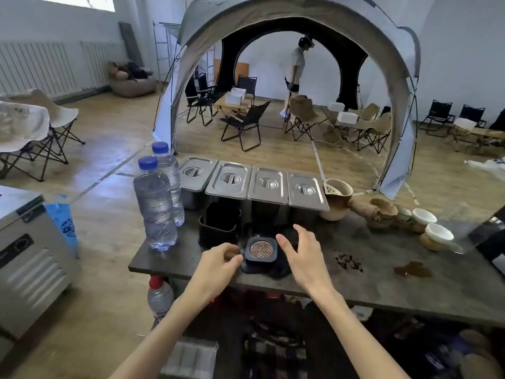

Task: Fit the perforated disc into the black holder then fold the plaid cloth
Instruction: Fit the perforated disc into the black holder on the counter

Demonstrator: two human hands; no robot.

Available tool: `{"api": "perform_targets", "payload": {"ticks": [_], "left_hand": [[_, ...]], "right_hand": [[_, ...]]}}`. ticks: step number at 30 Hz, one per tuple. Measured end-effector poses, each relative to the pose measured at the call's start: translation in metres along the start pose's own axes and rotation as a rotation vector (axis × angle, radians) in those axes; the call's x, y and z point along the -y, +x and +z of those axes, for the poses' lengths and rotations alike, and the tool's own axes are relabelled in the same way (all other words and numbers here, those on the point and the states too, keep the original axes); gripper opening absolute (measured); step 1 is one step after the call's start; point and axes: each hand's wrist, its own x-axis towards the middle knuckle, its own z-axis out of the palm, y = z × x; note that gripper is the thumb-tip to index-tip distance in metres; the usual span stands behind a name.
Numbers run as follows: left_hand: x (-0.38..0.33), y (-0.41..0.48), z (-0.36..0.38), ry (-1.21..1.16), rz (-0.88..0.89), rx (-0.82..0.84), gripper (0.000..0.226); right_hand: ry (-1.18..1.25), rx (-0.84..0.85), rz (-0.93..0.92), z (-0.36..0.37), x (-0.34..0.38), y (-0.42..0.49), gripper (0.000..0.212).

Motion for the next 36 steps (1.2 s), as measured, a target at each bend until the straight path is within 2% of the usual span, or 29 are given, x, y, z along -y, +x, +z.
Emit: {"api": "perform_targets", "payload": {"ticks": [4, 10, 17, 23, 29, 36], "left_hand": [[-0.005, 0.015, 0.010, -0.090, -0.183, 0.068, 0.015], [-0.013, 0.030, 0.020, -0.122, -0.241, 0.045, 0.023], [-0.023, 0.028, 0.023, -0.238, -0.244, -0.040, 0.020], [-0.046, 0.042, -0.020, -0.277, -0.148, -0.148, 0.016], [-0.040, 0.079, -0.069, -0.094, -0.152, -0.187, 0.020], [-0.020, 0.092, -0.062, 0.141, -0.237, -0.194, 0.024]], "right_hand": [[0.100, 0.049, 0.167, 0.009, 0.001, 0.010, 0.030], [0.221, 0.136, 0.328, 0.015, 0.002, 0.020, 0.020], [0.347, 0.165, 0.325, 0.010, 0.003, 0.026, 0.023], [0.556, 0.218, 0.281, -0.005, 0.044, 0.038, 0.018], [0.638, 0.298, 0.323, 0.015, 0.093, 0.055, 0.011], [0.608, 0.309, 0.410, 0.055, 0.091, 0.070, 0.015]]}}
